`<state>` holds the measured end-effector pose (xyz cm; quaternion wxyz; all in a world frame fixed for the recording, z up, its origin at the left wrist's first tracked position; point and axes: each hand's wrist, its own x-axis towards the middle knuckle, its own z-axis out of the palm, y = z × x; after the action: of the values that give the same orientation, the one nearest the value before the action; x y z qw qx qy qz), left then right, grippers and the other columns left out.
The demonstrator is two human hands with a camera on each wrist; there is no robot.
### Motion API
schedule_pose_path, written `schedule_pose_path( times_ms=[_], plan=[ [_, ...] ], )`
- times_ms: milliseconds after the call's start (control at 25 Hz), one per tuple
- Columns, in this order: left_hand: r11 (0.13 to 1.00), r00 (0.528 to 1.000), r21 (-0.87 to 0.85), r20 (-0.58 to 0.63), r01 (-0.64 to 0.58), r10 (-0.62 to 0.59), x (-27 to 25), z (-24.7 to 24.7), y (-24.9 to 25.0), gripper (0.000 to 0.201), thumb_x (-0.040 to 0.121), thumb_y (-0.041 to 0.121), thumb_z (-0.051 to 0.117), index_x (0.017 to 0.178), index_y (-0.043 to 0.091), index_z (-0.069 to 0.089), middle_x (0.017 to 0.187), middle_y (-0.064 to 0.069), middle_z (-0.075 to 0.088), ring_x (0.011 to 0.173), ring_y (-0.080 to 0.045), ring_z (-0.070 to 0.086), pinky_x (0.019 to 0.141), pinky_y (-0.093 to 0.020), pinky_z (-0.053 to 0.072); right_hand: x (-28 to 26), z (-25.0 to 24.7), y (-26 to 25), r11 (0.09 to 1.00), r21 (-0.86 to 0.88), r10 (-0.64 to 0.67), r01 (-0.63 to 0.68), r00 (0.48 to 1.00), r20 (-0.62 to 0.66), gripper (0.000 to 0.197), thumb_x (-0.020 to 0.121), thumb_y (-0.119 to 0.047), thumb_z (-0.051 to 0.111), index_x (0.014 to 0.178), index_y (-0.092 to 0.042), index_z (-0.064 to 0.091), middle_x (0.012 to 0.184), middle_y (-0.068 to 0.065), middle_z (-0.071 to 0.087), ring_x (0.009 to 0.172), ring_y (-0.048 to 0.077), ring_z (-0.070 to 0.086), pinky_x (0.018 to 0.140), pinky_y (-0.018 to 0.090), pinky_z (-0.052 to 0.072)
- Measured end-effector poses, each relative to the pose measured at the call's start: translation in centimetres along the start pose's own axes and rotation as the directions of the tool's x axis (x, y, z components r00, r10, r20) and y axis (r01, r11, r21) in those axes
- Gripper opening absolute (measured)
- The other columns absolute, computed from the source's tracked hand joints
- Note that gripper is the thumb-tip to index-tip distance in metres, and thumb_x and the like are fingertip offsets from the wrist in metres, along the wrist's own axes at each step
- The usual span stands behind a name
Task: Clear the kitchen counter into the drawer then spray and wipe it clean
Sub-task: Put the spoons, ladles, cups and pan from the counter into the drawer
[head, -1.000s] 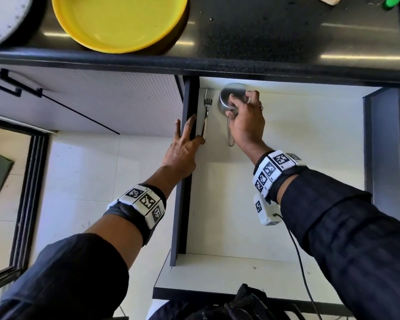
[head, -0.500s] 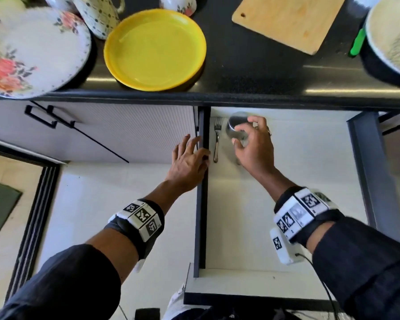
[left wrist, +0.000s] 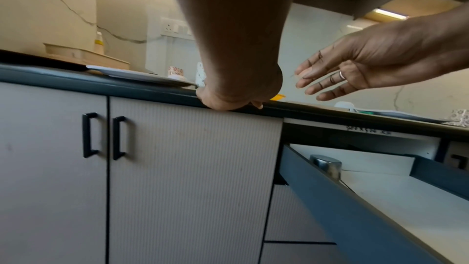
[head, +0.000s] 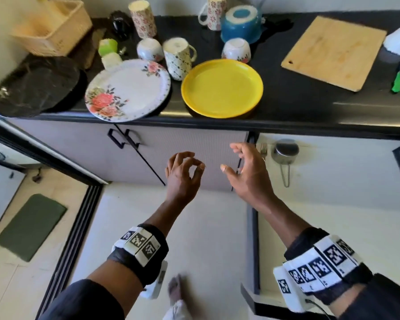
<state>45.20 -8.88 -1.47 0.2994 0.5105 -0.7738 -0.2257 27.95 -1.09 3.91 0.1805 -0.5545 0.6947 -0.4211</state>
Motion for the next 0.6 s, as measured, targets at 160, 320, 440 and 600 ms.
schedule_pose_path(
  times_ms=[160,320,440,600],
  plan=[
    [0.996,0.999,-0.086,-0.036,-0.021,0.018,0.2,-7.5,-5.1,0.018,0.087,0.038,0.062,0.088,0.022,0.070,0.112,0.002,0.063,0.110,-0.021,0.048,0.087,-0.034,0.036,0.1,4.6,-5.0,0.999,-0.004,0.046,-0.046,0.998,-0.029,0.050,0.080,-0.020,0.080,0.123,-0.016,0.055,0.112,-0.004,0.059,0.100,0.007,0.053,0.077,0.023,0.046],
    [0.992,0.993,-0.099,-0.091,-0.081,0.072,1.3,-16.2,-9.9,0.010,0.086,0.030,0.068,0.085,0.021,0.070,0.103,0.005,0.064,0.100,-0.021,0.051,0.083,-0.030,0.039,2.7,10.7,-11.9,0.999,0.017,0.046,-0.045,0.998,-0.037,0.036,0.077,-0.016,0.081,0.109,-0.014,0.063,0.103,-0.001,0.064,0.092,0.010,0.057,0.080,0.032,0.053],
    [0.994,0.994,-0.060,-0.068,-0.094,0.090,4.3,-20.9,-12.4,0.009,0.086,0.028,0.068,0.085,0.019,0.070,0.097,0.003,0.064,0.095,-0.022,0.052,0.080,-0.034,0.045,6.6,14.8,-16.2,1.000,0.002,-0.013,0.012,0.999,0.042,0.026,0.077,-0.015,0.081,0.099,-0.014,0.068,0.096,-0.002,0.066,0.086,0.010,0.060,0.079,0.024,0.049],
    [0.997,0.997,0.023,0.002,-0.077,0.077,10.8,-25.5,-15.2,0.010,0.087,0.029,0.067,0.092,0.020,0.070,0.104,0.001,0.064,0.102,-0.023,0.052,0.085,-0.038,0.047,14.6,18.3,-20.0,1.000,0.010,-0.004,0.003,0.994,0.112,0.015,0.079,-0.021,0.081,0.084,-0.020,0.067,0.084,-0.007,0.068,0.076,0.009,0.062,0.065,0.019,0.049]
  ],
)
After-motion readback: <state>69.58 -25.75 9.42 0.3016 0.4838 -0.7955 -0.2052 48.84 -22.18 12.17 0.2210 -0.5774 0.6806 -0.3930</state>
